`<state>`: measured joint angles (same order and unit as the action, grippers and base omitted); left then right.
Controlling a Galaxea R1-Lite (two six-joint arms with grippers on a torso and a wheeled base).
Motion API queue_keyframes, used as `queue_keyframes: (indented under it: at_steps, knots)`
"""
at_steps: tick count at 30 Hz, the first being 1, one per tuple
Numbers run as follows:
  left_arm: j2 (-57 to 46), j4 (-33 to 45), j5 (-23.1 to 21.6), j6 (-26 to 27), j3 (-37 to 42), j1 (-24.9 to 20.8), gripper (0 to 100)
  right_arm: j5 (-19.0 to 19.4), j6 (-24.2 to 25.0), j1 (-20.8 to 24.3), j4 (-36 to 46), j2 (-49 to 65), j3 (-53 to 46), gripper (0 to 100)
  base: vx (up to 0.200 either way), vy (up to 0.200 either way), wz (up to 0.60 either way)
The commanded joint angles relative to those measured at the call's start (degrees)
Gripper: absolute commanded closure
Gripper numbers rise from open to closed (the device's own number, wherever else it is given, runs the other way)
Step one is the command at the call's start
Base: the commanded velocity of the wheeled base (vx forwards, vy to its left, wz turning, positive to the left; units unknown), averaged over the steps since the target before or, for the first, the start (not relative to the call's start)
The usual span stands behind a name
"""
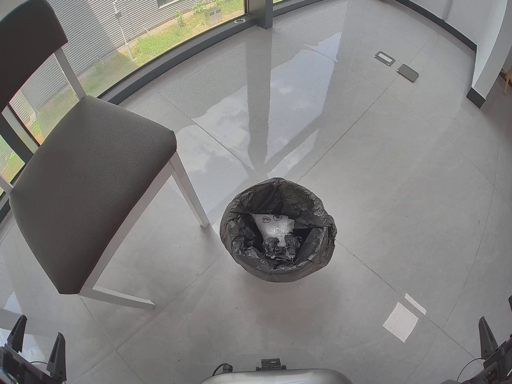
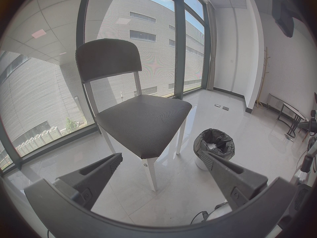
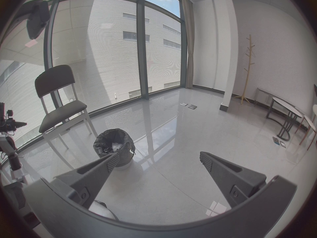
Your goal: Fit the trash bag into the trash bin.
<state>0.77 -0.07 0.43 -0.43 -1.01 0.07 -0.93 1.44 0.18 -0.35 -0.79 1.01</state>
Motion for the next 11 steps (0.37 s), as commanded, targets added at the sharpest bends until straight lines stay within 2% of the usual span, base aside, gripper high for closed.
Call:
queue_keyframes:
  at_steps: [1,11]
  knots:
    - [-0.77,-0.01,-0.08,-0.01,1.01,0.01,0,-1.09,-0.30,-0.09,0.00,0.79,-1.01,0,0.000,0.000,0.00]
    - [-0.77,0.07,-0.08,0.08,1.01,0.01,0,-0.92,-0.74,-0.09,0.00,0.79,-1.01,0,0.000,0.000,0.00]
